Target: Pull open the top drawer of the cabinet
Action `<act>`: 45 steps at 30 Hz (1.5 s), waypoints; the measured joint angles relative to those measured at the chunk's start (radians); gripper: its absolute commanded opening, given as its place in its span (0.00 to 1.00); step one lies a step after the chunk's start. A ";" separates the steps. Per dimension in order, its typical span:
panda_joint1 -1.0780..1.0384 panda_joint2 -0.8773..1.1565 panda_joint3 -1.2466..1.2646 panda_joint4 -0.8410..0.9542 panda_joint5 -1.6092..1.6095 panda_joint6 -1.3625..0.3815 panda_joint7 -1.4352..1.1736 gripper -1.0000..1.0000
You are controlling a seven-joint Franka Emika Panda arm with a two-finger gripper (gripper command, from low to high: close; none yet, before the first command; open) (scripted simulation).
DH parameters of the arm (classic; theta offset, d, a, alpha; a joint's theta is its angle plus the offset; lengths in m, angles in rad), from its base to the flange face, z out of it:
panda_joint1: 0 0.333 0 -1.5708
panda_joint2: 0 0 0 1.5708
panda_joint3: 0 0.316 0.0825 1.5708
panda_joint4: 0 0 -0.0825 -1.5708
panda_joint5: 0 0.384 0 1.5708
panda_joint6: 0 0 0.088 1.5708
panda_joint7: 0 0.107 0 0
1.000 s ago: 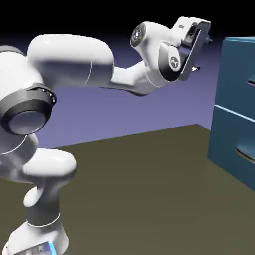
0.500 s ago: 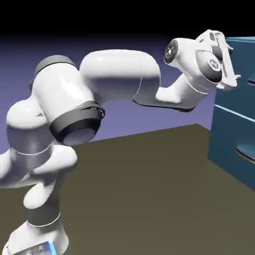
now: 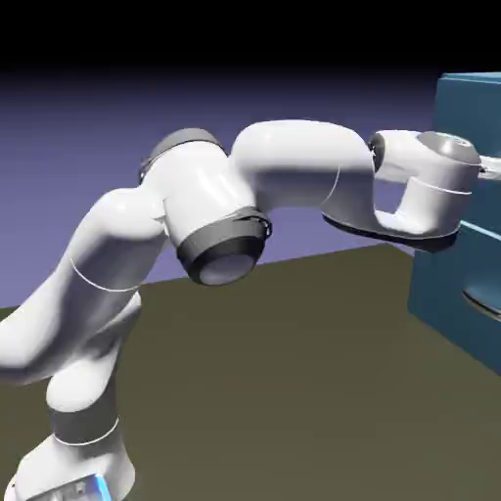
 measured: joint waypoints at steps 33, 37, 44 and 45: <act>0.583 -0.265 -0.377 0.616 -0.143 0.022 -1.111 0.50; 0.583 -0.327 -0.330 0.679 -0.029 0.028 -1.285 0.50; 0.584 -0.437 -0.248 0.790 0.172 0.037 -1.590 0.50; 0.584 -0.453 -0.236 0.806 0.200 0.038 -1.633 0.50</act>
